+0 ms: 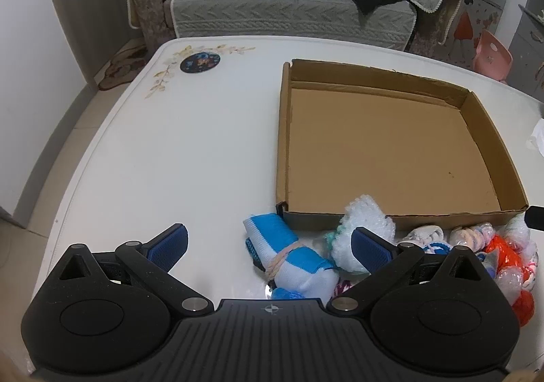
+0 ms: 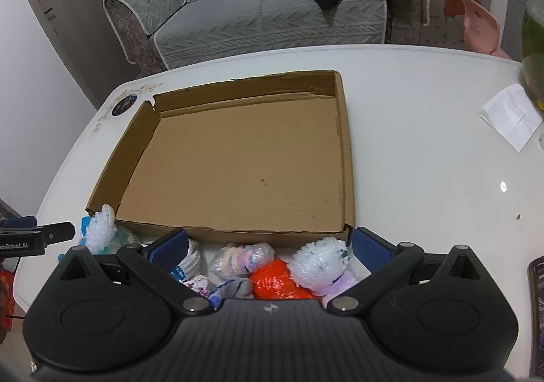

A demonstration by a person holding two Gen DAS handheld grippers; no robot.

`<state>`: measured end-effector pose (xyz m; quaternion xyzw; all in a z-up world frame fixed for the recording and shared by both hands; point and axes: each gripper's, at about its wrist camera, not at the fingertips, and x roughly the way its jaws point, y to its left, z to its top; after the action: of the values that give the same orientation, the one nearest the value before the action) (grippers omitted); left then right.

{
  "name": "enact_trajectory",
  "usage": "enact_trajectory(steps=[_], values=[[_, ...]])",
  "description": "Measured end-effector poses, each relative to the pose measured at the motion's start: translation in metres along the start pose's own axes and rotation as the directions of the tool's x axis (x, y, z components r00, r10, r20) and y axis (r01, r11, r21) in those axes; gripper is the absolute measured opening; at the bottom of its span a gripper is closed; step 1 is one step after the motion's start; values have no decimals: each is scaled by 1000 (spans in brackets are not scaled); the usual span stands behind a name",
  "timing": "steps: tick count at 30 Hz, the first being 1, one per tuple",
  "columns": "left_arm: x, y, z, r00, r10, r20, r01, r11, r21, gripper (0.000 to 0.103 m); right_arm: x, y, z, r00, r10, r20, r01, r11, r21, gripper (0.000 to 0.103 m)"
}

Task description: Organize objects

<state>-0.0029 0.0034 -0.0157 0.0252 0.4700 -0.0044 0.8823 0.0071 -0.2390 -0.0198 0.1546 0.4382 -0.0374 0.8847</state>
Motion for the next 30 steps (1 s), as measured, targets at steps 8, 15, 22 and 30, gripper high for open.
enact_trajectory(steps=[8, 15, 22, 30], values=[[5, 2, -3, 1000, -1, -16, 1, 1000, 4, 102, 3, -5, 0, 1000, -14, -8, 14, 1000, 11, 102], [10, 7, -6, 1000, -1, -28, 1, 1000, 1, 102, 3, -8, -1, 1000, -20, -10, 20, 1000, 17, 102], [20, 5, -7, 999, -6, -51, 6, 1000, 8, 103, 5, -10, -1, 999, -27, -18, 27, 1000, 2, 102], [38, 19, -12, 997, -40, -71, 36, 998, -46, 103, 6, -49, -6, 996, -78, -34, 81, 994, 74, 102]])
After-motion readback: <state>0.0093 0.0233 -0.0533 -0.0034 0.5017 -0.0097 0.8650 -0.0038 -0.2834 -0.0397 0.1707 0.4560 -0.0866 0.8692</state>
